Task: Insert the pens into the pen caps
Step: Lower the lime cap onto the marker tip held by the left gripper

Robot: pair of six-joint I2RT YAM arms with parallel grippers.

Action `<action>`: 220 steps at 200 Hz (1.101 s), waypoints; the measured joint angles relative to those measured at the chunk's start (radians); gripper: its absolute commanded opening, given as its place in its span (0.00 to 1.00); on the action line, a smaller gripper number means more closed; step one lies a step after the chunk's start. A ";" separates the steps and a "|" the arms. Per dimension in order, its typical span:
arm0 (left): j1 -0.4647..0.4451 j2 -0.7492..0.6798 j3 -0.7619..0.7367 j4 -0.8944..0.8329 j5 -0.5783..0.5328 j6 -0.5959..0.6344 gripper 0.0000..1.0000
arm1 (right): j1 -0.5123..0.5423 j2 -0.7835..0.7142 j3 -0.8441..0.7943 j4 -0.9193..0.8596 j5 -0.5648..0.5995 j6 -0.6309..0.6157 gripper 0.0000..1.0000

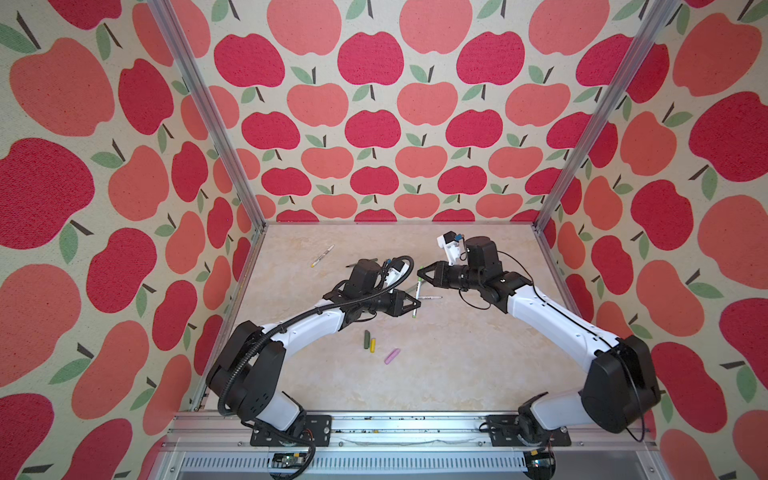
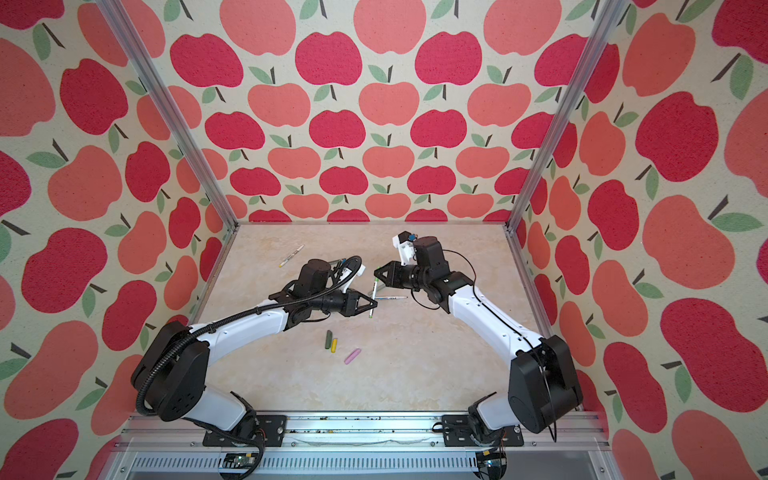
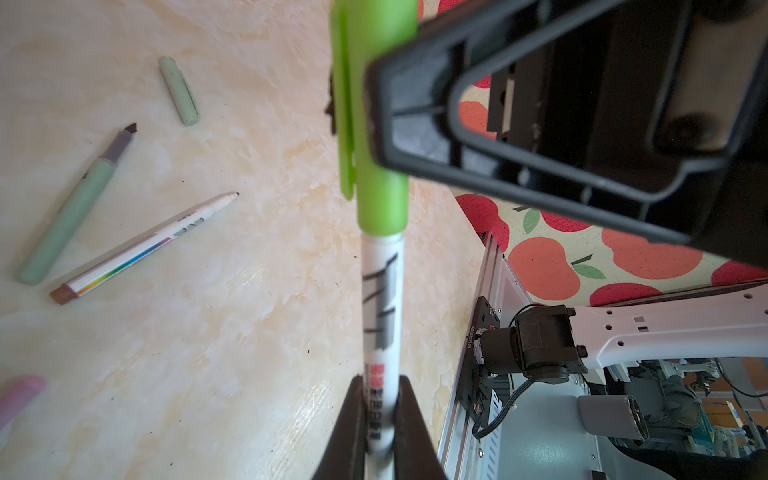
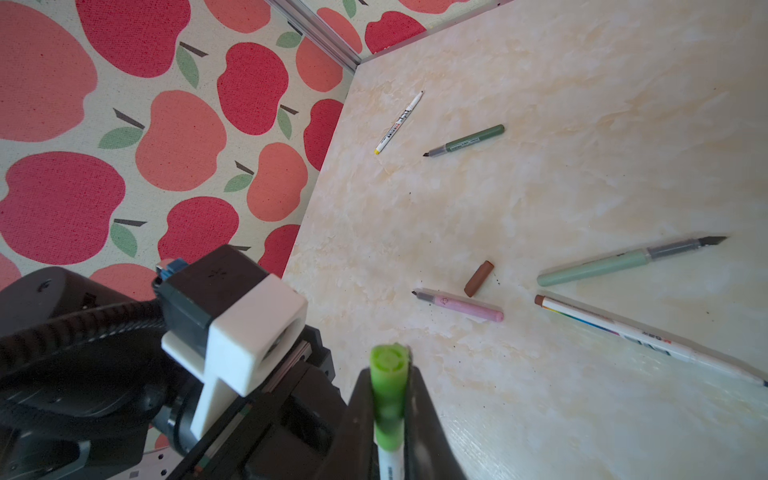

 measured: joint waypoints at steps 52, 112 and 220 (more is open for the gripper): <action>0.038 -0.001 0.024 -0.034 0.000 0.033 0.00 | 0.024 0.000 -0.015 -0.010 -0.018 0.000 0.31; 0.041 -0.022 0.058 -0.142 -0.089 0.142 0.00 | 0.036 -0.008 0.061 -0.148 -0.017 -0.053 0.52; -0.054 -0.047 0.058 -0.283 -0.315 0.293 0.00 | 0.036 0.040 0.203 -0.284 0.141 -0.078 0.48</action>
